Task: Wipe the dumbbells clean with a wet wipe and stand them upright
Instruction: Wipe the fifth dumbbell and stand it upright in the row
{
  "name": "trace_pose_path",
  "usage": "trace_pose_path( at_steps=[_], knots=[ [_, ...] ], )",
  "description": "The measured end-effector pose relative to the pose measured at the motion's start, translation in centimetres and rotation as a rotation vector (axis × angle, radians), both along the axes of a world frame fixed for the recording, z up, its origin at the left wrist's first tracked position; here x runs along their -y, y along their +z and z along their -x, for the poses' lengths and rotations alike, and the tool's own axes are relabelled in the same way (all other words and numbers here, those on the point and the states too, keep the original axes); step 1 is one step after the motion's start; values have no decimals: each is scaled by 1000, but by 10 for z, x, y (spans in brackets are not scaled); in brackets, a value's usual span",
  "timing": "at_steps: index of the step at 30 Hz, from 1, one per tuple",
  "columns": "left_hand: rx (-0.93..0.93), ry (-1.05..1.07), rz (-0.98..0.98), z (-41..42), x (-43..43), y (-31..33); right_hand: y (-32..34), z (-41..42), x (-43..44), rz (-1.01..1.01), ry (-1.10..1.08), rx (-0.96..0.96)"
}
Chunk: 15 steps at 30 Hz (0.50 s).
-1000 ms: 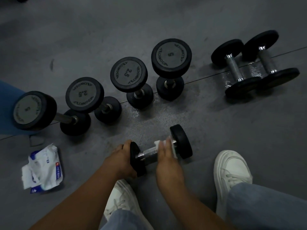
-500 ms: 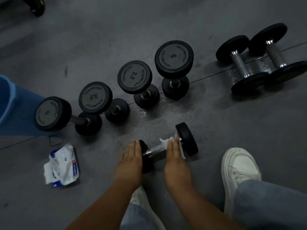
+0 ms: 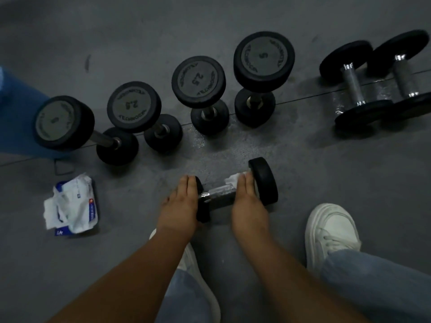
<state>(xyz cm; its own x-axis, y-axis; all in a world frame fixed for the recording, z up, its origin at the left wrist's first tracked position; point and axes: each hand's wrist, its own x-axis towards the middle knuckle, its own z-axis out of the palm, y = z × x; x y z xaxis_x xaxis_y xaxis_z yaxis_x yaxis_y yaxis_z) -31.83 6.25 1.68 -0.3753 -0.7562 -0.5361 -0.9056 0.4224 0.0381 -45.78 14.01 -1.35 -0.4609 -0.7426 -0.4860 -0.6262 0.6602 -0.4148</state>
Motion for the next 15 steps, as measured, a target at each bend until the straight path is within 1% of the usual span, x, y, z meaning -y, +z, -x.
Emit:
trace_pose_path(
  at_steps=[2, 4, 7, 9, 12, 15],
  knots=[
    [-7, -5, 9, 1, -1, 0, -2, -6, -10, 64, 43, -24],
    [-13, 4, -8, 2, -3, 1, -6, -9, -20, 61, 94, -5],
    [-24, 19, -17, 0, 0, -2, -6, 5, 6, 30, 29, 18],
    [-37, 25, -27, -1, 0, -1, 0, 4, 9, 21, -5, 34],
    [-49, 30, -24, 0, 0, -3, 5, -11, -15, 62, 75, 36],
    [-36, 23, -26, -1, 1, -5, 8, -9, -2, 1, 57, 40]
  ],
)
